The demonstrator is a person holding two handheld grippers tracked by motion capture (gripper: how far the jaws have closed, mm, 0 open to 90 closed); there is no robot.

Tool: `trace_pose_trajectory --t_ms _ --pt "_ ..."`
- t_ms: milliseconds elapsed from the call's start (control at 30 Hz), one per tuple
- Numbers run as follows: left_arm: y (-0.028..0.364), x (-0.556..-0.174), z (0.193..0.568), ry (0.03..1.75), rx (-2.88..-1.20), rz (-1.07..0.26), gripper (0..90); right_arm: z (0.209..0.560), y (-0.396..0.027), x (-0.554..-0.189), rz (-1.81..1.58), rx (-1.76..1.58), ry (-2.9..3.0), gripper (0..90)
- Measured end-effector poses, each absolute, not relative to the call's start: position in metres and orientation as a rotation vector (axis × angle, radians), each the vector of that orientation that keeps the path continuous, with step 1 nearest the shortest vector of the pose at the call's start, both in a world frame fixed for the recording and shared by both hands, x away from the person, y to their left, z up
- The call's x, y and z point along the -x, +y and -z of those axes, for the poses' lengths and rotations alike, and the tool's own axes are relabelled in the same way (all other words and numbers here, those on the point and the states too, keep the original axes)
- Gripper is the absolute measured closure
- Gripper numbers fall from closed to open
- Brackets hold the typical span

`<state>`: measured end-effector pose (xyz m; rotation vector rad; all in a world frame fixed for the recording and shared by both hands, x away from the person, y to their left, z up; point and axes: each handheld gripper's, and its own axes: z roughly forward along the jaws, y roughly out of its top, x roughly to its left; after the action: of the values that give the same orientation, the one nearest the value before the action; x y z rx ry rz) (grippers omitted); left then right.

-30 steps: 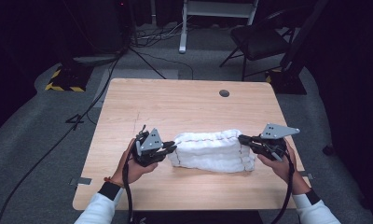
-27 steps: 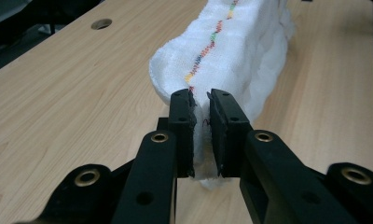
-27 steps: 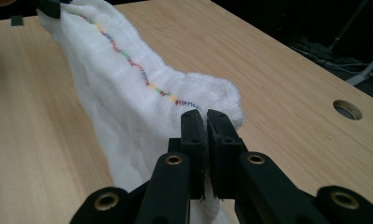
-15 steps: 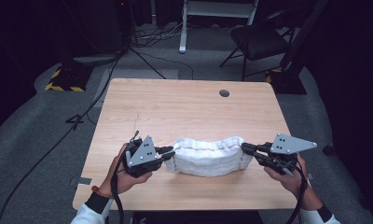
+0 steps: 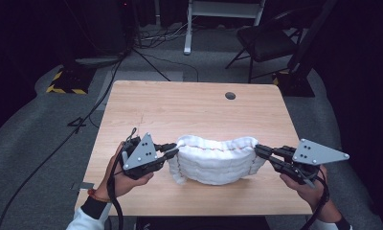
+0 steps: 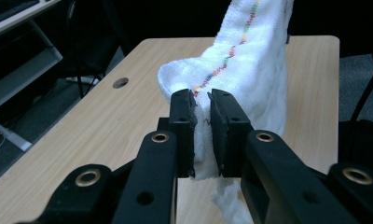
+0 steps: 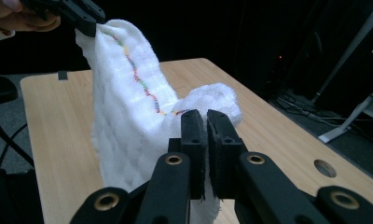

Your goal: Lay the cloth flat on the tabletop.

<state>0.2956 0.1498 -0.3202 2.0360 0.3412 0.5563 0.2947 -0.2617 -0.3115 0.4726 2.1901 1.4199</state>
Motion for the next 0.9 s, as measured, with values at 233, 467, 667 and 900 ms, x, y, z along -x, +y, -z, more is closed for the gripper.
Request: trace_pose_trajectory --t_ms 233,467,667,900 --pt "0.152 -0.316 0.317 0.374 -2.033 -0.565 79.5 0.306 -0.258 -0.312 -1.388 -0.517 2.167 86.1" --pt "0.144 -0.368 0.345 0.475 -2.053 -0.554 79.4 0.328 -0.250 -0.363 -1.315 -0.603 2.192 86.1" --pt "0.137 -0.416 0.369 0.566 -2.088 -0.520 79.4 0.350 -0.248 -0.417 -1.238 -0.716 2.226 86.1" --pt "0.125 -0.464 0.395 0.655 -2.131 -0.514 78.6 0.377 -0.249 -0.472 -1.163 -0.832 2.279 86.0"
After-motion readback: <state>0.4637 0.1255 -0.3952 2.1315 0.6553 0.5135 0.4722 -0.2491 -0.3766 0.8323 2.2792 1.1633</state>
